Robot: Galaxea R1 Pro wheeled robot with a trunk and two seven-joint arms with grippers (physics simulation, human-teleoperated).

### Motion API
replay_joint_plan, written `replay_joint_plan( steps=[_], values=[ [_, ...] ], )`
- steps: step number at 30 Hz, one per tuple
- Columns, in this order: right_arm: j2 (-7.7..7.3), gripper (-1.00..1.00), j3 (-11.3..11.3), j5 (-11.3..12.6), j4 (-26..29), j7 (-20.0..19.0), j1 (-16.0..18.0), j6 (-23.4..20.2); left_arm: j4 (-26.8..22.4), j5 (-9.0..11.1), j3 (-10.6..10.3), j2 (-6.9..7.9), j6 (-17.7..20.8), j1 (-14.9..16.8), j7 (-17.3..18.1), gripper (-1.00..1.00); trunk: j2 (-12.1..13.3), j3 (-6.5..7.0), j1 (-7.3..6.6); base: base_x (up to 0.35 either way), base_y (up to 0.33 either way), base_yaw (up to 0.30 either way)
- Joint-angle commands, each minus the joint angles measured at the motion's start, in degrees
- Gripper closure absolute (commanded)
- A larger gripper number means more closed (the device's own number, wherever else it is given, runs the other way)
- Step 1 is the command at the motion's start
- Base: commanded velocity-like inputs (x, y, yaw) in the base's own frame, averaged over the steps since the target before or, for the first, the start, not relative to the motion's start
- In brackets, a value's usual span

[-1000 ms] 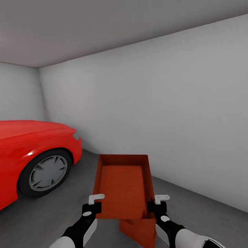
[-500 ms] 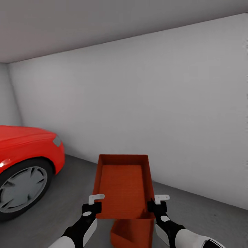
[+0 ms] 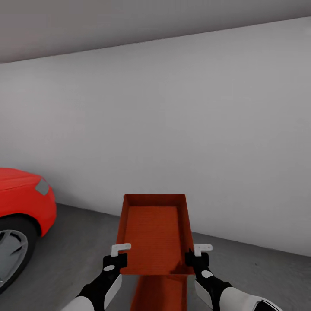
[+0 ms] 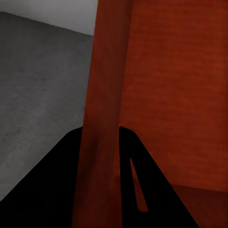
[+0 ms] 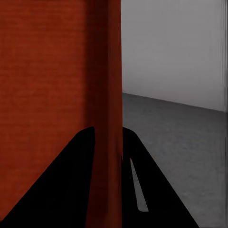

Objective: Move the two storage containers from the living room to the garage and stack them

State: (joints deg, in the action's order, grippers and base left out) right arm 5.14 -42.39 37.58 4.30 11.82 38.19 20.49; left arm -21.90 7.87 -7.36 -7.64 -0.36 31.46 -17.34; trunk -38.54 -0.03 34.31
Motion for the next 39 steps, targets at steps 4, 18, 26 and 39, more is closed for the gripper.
replay_joint_plan(
  steps=[4, 18, 26, 39],
  values=[
    [-0.43, 1.0, 3.2, -0.6, 0.2, -0.1, 0.0, 0.2, 0.0, 1.0, 1.5, 2.71, 0.0, 0.0, -0.4, 1.0, 0.0, -0.01, 0.04, 0.1, 0.054, -0.283],
    [-0.42, 1.0, 3.2, -0.6, 0.2, -0.1, 0.0, 0.2, 0.0, 1.0, 1.6, 2.71, 0.0, 0.0, -0.5, 1.0, 0.0, -0.01, 0.04, 0.006, 0.003, -0.283],
    [-0.4, 1.0, 3.2, -0.6, 0.2, -0.1, 0.0, 0.2, 0.0, 1.0, 1.6, 2.71, 0.0, 0.0, -0.5, 1.0, 0.0, -0.01, 0.04, 0.0, 0.0, -0.283],
    [-0.41, 1.0, 3.2, -0.6, 0.2, -0.1, 0.0, 0.2, 0.0, 1.0, 1.6, 2.71, 0.0, 0.0, -0.5, 1.0, 0.0, -0.01, 0.04, 0.0, 0.0, -0.124]
  ],
)
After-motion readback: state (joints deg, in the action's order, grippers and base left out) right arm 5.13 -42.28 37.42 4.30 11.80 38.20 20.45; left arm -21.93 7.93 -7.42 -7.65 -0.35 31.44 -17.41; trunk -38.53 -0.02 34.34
